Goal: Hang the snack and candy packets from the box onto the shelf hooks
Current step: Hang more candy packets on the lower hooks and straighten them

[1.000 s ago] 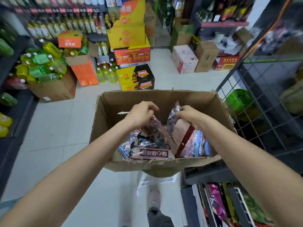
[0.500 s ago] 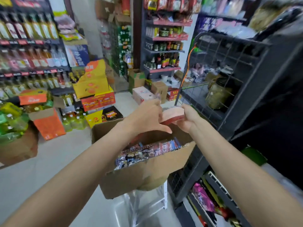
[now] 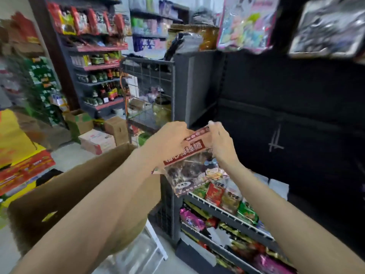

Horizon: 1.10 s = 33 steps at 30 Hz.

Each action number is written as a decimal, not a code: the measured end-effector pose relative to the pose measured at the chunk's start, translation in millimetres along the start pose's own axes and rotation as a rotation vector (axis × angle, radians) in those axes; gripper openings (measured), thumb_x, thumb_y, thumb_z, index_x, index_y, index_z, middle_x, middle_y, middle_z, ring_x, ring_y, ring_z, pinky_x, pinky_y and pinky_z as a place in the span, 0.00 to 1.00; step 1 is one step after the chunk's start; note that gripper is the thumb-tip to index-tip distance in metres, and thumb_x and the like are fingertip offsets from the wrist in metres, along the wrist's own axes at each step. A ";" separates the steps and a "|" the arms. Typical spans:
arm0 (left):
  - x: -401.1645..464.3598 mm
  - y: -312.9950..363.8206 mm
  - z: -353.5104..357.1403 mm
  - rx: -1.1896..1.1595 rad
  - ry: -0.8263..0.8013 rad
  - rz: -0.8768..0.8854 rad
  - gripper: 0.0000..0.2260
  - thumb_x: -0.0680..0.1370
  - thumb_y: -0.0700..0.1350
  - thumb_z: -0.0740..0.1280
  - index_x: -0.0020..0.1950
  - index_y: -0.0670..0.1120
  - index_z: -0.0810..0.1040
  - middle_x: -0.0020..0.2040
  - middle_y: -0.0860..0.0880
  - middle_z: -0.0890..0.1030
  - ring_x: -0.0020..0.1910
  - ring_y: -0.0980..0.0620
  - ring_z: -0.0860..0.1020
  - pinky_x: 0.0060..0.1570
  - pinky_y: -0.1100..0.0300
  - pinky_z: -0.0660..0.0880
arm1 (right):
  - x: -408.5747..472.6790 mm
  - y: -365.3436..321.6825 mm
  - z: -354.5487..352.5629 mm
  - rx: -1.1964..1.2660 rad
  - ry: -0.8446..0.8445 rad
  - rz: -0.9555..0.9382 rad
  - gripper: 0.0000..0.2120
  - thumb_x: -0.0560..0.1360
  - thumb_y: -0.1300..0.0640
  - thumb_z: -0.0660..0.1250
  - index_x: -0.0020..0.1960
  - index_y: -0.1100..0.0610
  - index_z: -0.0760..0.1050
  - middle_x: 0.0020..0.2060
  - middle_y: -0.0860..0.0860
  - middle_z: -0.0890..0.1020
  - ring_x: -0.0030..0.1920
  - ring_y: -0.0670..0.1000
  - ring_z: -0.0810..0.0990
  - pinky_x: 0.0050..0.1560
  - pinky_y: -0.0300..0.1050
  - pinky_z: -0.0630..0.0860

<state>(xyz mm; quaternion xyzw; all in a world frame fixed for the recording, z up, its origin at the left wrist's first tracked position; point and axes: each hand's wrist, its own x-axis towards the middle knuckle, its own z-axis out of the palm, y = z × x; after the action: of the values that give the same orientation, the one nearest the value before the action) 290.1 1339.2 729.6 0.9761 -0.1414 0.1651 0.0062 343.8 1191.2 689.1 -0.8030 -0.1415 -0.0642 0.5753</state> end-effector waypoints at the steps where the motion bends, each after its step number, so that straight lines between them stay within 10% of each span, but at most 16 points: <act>1: 10.9 12.3 7.3 -0.046 0.007 0.013 0.17 0.79 0.51 0.57 0.50 0.41 0.80 0.39 0.47 0.68 0.44 0.42 0.75 0.41 0.55 0.63 | -4.8 6.5 -19.0 -0.030 -0.015 -0.024 0.25 0.80 0.41 0.51 0.43 0.62 0.71 0.36 0.53 0.79 0.41 0.52 0.77 0.48 0.49 0.71; 4: 42.0 50.2 27.2 -0.161 -0.001 0.006 0.14 0.78 0.49 0.63 0.47 0.39 0.81 0.38 0.49 0.70 0.44 0.42 0.76 0.43 0.52 0.69 | -16.3 34.2 -70.8 -0.145 -0.007 -0.109 0.31 0.76 0.33 0.51 0.44 0.60 0.76 0.40 0.55 0.81 0.44 0.51 0.79 0.58 0.57 0.71; 11: 89.0 141.1 67.1 -0.246 -0.158 -0.002 0.14 0.78 0.49 0.65 0.43 0.39 0.82 0.41 0.46 0.73 0.45 0.44 0.77 0.45 0.53 0.72 | -26.6 96.5 -161.1 -0.188 0.009 -0.024 0.11 0.80 0.56 0.61 0.50 0.57 0.82 0.40 0.48 0.84 0.43 0.46 0.81 0.46 0.42 0.76; 23: 132.1 259.7 99.6 -0.266 -0.187 0.135 0.10 0.78 0.47 0.65 0.52 0.45 0.84 0.42 0.53 0.68 0.48 0.48 0.76 0.43 0.58 0.68 | -62.3 160.4 -269.2 -0.214 0.281 0.102 0.10 0.80 0.58 0.61 0.43 0.53 0.78 0.35 0.48 0.82 0.38 0.48 0.79 0.41 0.46 0.75; 33: 148.5 303.3 102.3 -0.389 -0.260 0.067 0.06 0.75 0.47 0.71 0.41 0.46 0.83 0.37 0.51 0.74 0.40 0.49 0.76 0.38 0.58 0.69 | -93.0 174.3 -322.2 -0.152 0.530 0.107 0.10 0.80 0.58 0.60 0.42 0.58 0.75 0.32 0.44 0.79 0.35 0.44 0.77 0.37 0.36 0.72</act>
<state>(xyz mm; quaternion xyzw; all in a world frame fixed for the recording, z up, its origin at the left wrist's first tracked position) 373.0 1001.4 670.5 0.9643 -0.2026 0.0075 0.1706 327.0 821.4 612.6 -0.8056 0.0616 -0.2518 0.5328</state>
